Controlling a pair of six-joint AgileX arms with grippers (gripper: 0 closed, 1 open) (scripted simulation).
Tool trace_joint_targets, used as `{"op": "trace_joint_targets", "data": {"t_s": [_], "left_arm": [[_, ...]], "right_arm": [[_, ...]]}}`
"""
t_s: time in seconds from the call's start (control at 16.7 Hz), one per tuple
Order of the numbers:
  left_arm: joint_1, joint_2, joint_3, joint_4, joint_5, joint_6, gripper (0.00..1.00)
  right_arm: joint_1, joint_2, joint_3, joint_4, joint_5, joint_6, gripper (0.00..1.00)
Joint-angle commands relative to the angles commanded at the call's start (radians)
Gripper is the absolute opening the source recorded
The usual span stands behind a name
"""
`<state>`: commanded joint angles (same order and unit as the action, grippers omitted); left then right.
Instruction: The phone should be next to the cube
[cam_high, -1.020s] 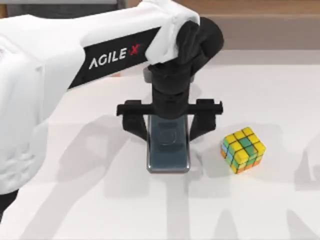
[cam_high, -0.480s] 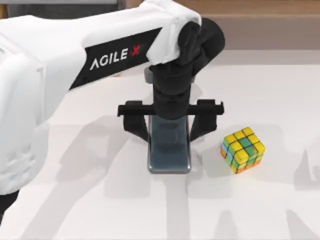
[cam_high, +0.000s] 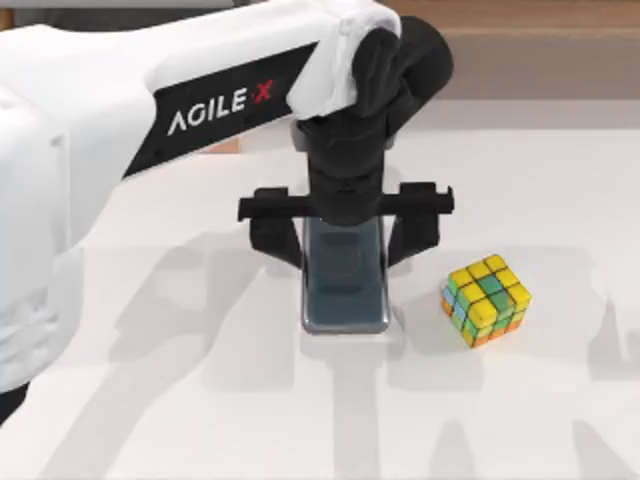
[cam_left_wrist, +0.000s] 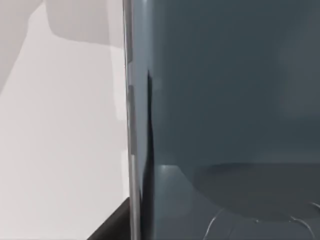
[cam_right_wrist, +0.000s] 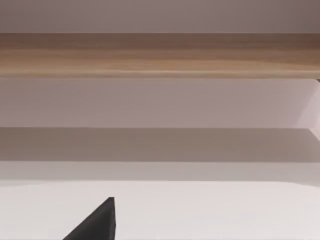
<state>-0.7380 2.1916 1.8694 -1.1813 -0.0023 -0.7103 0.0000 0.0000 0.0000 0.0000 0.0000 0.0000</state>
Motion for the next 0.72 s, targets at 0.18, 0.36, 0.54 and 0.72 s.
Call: {"op": "trace_joint_targets", "data": {"t_s": [0.18,0.36,0.54,0.72], "left_arm": [[0.000,-0.017,0.009,0.012,0.000,0.000,0.00],[-0.001,-0.036,0.017,0.026,0.000,0.000,0.00],[-0.001,-0.055,0.024,0.041,0.000,0.001,0.00],[-0.002,-0.071,0.029,0.058,0.000,0.001,0.00]], "right_arm": [[0.000,0.000,0.000,0.000,0.000,0.000,1.00],[0.000,0.000,0.000,0.000,0.000,0.000,1.00],[0.000,0.000,0.000,0.000,0.000,0.000,1.00],[0.000,0.000,0.000,0.000,0.000,0.000,1.00]]}}
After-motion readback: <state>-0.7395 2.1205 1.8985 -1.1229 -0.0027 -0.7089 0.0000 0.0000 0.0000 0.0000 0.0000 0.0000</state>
